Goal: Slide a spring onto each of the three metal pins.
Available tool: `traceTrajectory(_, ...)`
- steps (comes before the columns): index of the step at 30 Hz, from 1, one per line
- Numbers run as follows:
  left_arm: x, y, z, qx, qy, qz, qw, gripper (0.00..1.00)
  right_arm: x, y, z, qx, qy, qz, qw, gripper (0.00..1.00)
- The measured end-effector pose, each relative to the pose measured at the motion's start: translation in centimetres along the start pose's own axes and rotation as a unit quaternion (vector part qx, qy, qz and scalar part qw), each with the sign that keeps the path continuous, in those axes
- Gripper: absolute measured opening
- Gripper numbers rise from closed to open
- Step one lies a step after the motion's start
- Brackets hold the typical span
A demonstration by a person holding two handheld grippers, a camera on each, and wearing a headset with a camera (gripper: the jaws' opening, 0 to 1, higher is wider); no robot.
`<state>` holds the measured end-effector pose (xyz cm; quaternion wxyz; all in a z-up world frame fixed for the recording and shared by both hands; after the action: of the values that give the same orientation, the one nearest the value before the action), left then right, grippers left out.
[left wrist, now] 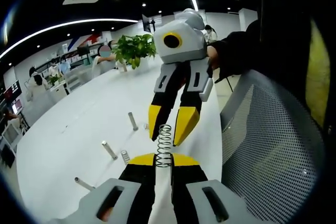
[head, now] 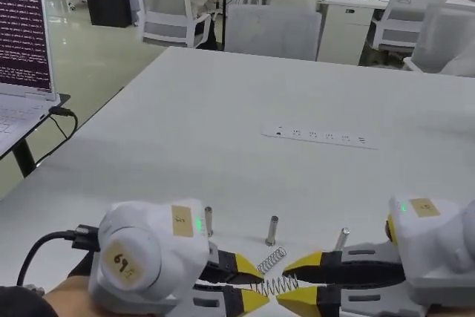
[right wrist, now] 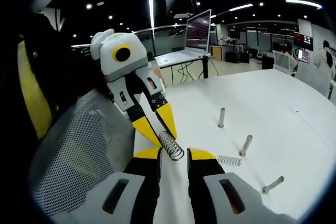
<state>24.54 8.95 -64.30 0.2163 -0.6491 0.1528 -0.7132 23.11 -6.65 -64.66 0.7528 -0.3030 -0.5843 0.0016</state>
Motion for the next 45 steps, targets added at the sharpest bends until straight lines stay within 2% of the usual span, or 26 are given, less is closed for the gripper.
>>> traceTrajectory(10, 0.2, 0.1, -0.2, 0.0, 0.003, -0.003, 1.0, 0.02, 0.0, 0.0, 0.2, 0.006, 0.001, 0.006, 1.0, 0.12)
traceTrajectory(21, 0.0, 0.0, -0.2, 0.0, 0.003, 0.002, 1.0, 0.02, 1.2, 0.2, 0.9, 0.016, -0.02, 0.008, 0.9996, 0.09)
traceTrajectory(35, -0.1, 0.1, -0.3, -0.002, 0.001, 0.001, 1.0, 0.02, 2.0, 0.8, 1.1, 0.029, -0.06, 0.053, 0.9963, 0.09)
traceTrajectory(45, -0.2, 0.1, -0.2, -0.004, -0.012, -0.009, 0.9999, 0.02, 2.2, 1.3, 0.9, 0.041, -0.079, 0.079, 0.9929, 0.09)
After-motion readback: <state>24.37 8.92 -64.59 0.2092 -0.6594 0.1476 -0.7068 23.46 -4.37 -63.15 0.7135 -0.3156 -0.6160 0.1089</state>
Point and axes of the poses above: the centre of the closed fingertips' face, and the gripper's own axes: y roughly forward along the fingers, z roughly to its left, x roughly out of its top, the point moved 9 cm from there along -y, roughly backward along the fingers, and after that the axes turned 3 degrees about -x, right-handed, at the moved point
